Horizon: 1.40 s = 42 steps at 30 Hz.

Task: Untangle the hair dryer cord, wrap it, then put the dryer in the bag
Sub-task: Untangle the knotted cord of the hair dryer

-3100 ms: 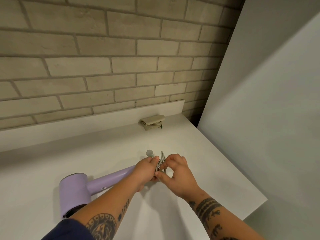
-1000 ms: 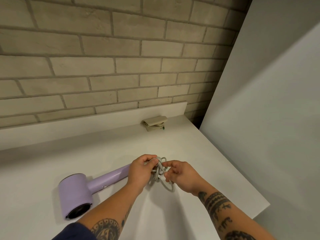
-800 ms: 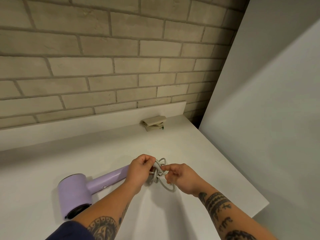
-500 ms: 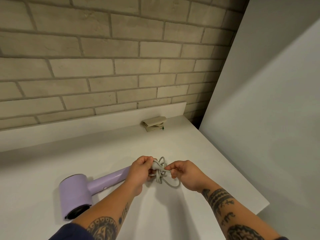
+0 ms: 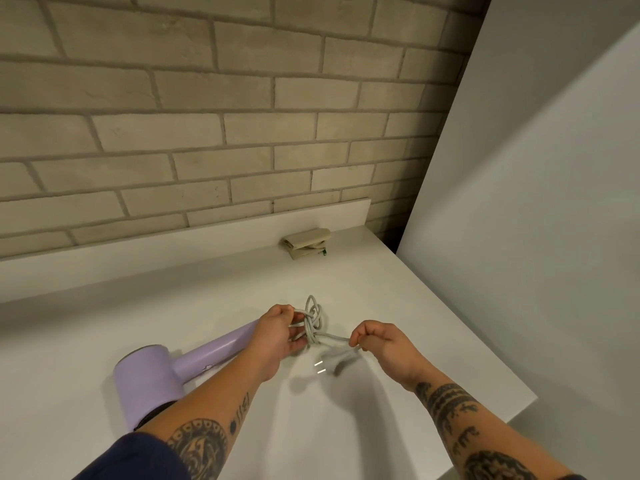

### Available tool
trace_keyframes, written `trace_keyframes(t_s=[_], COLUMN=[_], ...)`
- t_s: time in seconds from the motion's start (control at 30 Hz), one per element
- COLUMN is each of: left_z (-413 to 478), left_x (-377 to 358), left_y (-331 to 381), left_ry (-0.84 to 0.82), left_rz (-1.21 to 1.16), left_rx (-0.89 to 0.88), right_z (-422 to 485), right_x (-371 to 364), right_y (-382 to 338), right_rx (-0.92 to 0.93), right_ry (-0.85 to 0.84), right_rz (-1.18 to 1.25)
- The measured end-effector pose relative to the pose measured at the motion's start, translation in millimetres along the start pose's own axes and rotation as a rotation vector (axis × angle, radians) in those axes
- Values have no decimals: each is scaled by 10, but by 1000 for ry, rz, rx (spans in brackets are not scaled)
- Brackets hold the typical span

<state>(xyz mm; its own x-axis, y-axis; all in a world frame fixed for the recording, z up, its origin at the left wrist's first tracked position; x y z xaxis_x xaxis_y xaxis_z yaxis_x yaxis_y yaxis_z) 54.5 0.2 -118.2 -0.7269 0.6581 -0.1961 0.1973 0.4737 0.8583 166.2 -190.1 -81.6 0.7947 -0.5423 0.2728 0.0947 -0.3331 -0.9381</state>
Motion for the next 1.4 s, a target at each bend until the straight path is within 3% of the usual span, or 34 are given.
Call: trace_keyframes(t_s=[0.13, 0.3, 0.53, 0.63, 0.83, 0.97, 1.23, 1.4], left_z=[-86, -196, -22, -16, -144, -84, -126, -125], left_x=[-65, -88, 127, 154, -37, -180, -302, -280], left_y=[-15, -70, -231, -281, -300, -341, -289, -191], left_ry=[-1, -59, 43, 104, -45, 64, 140, 176], left_rz=[274, 777, 377, 612, 989, 1117, 730, 507], left_rx=[-59, -306, -243, -237, -292, -356, -422, -394], right_z=[21, 115, 275, 333, 407, 448, 631, 640], right_x=[-108, -193, -19, 17, 36, -128, -52, 36], right_y=[124, 249, 446, 471, 455, 349, 291, 71], right_rx=[39, 122, 49, 81, 174, 115, 66, -165], right_ry=[27, 74, -6, -28, -28, -158, -183, -300], right_rz=[-203, -418, -351, -377, -222, -36, 101, 383])
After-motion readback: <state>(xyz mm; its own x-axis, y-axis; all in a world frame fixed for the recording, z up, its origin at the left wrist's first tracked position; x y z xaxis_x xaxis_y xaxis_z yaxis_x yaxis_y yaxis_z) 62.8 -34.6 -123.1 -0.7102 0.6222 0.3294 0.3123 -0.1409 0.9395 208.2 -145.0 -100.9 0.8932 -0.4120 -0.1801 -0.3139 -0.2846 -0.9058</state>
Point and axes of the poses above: each hand's wrist, its own z-axis towards the middle knuckle, its own x-axis out of the back of the hand, y = z × x, the point moved 2 cm from there along z, towards the middle knuckle, and after that the axes turned 6 degrees about z, right-handed, at the moved point
